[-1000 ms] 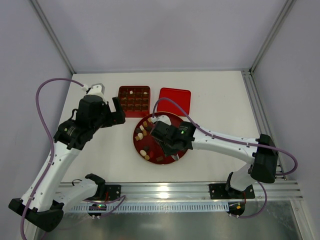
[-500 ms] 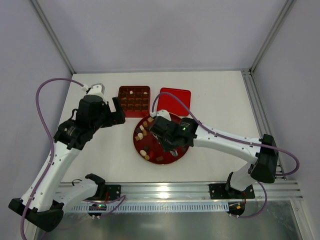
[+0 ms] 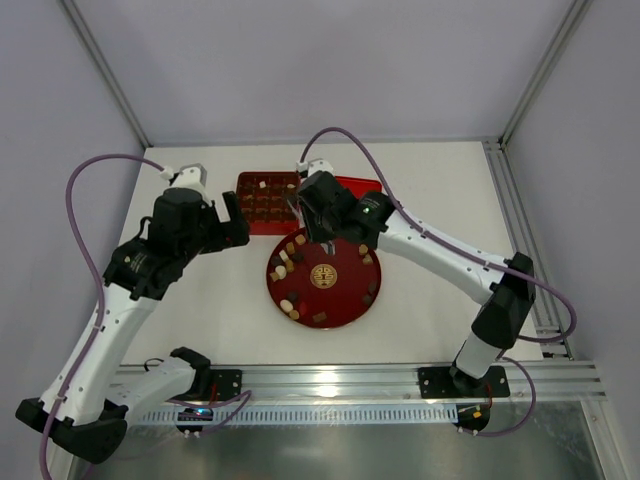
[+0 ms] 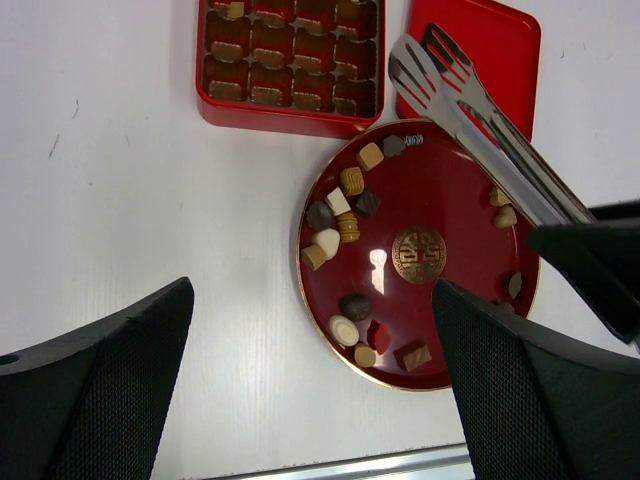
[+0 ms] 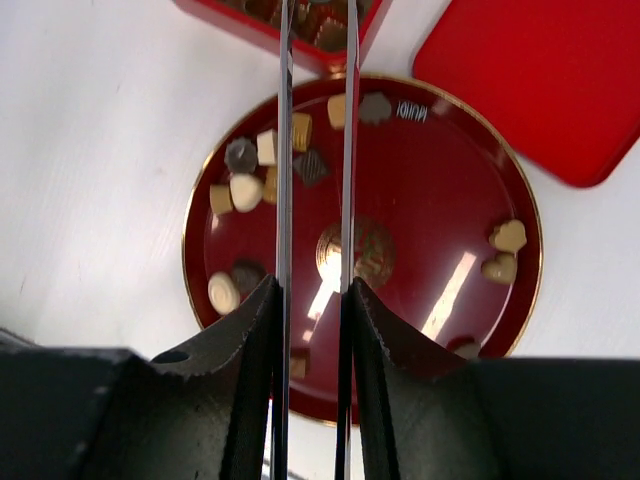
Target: Pack the chocolate
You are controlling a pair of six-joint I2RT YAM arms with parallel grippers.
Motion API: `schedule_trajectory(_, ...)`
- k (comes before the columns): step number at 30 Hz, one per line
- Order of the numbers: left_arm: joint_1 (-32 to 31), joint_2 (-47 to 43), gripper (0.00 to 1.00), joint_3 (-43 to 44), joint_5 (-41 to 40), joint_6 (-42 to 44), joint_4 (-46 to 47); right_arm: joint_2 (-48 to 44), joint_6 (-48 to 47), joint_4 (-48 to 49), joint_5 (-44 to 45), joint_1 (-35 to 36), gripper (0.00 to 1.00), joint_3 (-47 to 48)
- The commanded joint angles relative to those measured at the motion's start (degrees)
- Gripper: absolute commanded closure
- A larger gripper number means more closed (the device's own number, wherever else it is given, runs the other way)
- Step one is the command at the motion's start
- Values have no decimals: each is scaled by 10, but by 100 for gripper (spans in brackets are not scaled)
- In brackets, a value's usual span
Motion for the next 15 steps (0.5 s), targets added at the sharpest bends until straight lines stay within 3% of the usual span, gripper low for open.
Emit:
schedule_trajectory(1,1,-4,0,29,0,7,-4,34,-39,84,-9,-23,66,43)
schedule_trajectory(7,1,-16,0,32,5,-1,-16,104,-60,152,-19,-38,66,85)
schedule_trajectory(15,0,-29,1,32,-1,-1,-30,191,-59,165,-48,-40,66,158)
